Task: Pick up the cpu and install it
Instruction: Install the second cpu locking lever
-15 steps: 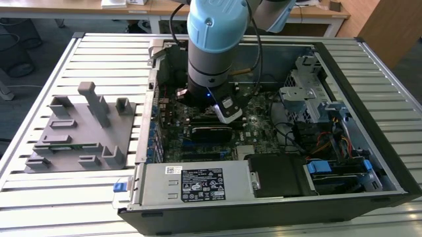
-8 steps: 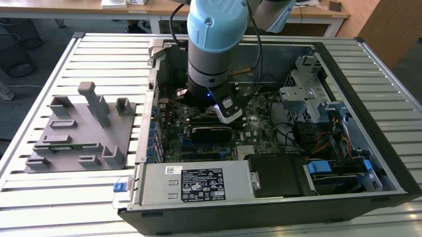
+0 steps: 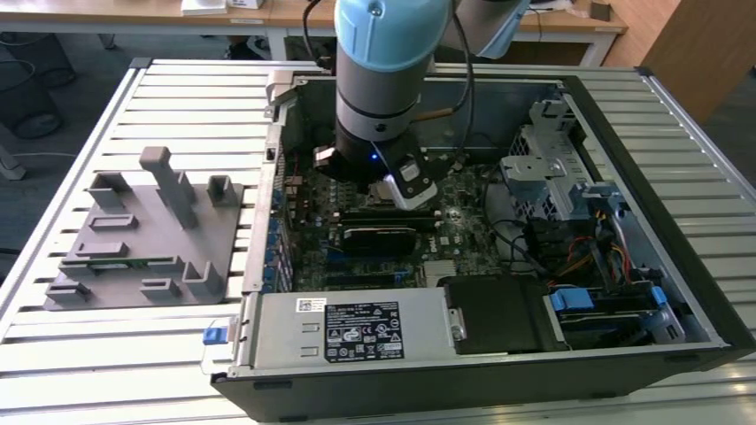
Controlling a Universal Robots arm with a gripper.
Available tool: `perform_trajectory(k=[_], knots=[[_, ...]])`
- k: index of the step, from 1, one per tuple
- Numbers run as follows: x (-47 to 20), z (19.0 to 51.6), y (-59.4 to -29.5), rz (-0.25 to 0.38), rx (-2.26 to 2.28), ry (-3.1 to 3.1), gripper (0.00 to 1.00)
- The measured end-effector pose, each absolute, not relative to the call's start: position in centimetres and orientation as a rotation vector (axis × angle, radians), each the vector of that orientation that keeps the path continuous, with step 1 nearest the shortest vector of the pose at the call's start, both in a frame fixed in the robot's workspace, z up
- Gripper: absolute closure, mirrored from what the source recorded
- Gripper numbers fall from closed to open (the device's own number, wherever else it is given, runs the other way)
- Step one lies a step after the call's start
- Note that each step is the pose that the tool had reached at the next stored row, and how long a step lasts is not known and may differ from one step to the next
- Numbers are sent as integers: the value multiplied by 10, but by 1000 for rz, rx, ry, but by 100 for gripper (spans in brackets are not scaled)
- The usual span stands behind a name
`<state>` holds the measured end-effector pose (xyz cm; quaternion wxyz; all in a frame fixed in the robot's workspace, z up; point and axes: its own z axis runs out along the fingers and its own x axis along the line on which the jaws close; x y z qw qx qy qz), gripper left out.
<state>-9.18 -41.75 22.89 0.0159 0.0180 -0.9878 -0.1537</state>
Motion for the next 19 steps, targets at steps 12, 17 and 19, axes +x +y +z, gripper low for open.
perform_trajectory(k=[12,17,19], knots=[[-112,313,-415,-270,-42,-3134,89],[-120,371,-405,-124,-100,-3159,89],[-121,384,-401,-92,-112,-3162,89]])
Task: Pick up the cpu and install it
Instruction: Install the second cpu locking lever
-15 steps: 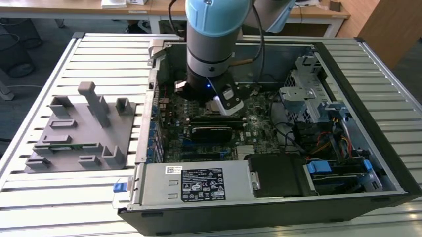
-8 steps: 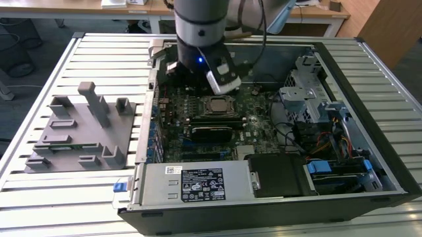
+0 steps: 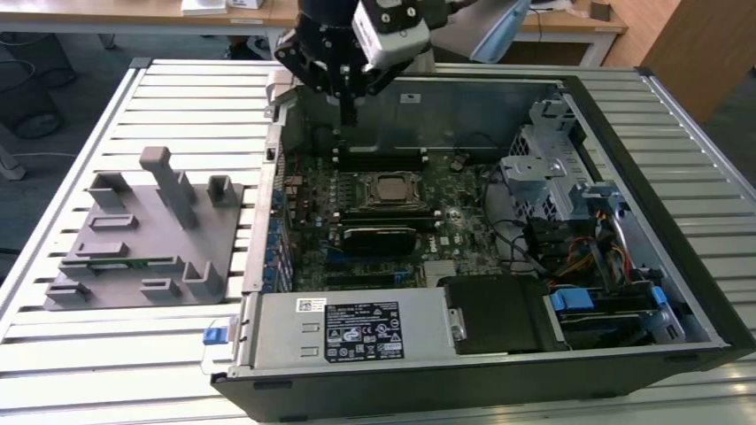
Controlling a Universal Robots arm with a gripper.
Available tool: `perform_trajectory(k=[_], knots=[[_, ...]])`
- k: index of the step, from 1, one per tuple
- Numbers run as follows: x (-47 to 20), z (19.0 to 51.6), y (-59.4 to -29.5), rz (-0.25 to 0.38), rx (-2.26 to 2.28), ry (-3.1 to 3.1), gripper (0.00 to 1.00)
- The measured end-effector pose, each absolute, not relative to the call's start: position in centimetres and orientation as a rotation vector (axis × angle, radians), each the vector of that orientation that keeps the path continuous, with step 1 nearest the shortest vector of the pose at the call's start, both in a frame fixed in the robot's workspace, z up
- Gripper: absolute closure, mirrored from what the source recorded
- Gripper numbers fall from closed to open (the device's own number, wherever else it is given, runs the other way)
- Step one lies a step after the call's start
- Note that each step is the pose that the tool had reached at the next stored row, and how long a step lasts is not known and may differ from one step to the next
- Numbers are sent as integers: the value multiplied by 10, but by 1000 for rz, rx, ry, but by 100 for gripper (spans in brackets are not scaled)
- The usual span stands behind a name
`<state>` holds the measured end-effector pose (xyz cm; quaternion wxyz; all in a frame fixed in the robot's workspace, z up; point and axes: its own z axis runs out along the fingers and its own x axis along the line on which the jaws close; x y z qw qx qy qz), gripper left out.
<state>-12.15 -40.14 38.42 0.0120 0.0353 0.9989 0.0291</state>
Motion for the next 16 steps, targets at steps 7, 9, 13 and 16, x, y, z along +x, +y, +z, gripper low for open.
perform_trajectory(k=[7,9,13,16], knots=[[-122,393,-399,68,118,3113,89],[-122,393,-399,68,118,3113,89],[-125,393,-399,68,118,3112,89],[-126,393,-399,68,118,3112,89]])
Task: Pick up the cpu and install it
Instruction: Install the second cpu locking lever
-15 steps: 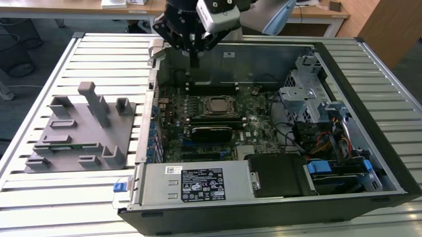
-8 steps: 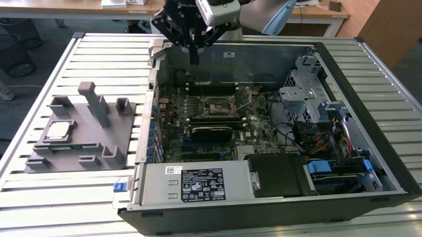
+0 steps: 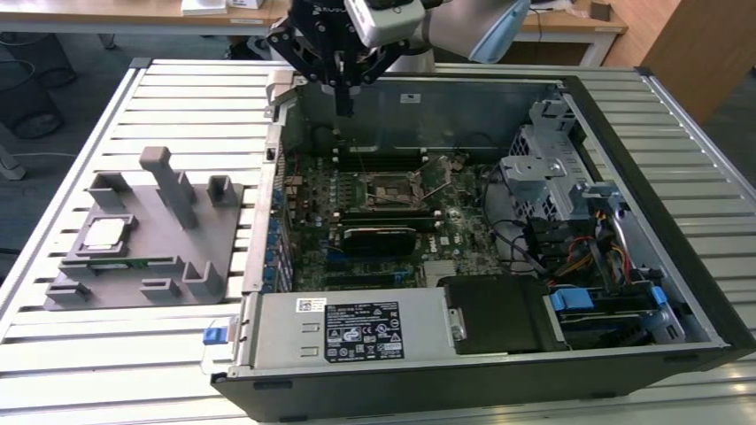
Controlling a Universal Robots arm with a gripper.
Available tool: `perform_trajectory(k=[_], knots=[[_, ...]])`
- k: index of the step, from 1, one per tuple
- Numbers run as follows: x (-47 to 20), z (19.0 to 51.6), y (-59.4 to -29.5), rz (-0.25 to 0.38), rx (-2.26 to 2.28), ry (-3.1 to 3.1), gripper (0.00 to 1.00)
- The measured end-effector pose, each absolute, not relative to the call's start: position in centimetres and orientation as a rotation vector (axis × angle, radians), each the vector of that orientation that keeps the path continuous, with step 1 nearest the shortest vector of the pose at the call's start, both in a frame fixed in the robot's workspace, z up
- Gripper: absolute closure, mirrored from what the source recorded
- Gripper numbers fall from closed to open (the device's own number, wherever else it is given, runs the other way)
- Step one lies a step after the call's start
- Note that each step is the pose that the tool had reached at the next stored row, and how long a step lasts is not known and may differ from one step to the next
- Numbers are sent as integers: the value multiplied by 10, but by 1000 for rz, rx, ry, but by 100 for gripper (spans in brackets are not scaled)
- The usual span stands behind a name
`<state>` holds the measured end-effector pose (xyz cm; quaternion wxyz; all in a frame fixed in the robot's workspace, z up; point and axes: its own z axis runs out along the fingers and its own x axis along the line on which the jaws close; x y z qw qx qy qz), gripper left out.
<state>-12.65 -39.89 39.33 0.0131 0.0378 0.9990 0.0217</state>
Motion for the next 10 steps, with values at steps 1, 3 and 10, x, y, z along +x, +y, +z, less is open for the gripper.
perform_trajectory(k=[1,3,10], knots=[[-127,393,-399,68,118,3112,89],[-128,393,-399,68,118,3112,89],[-132,393,-399,68,118,3113,89]])
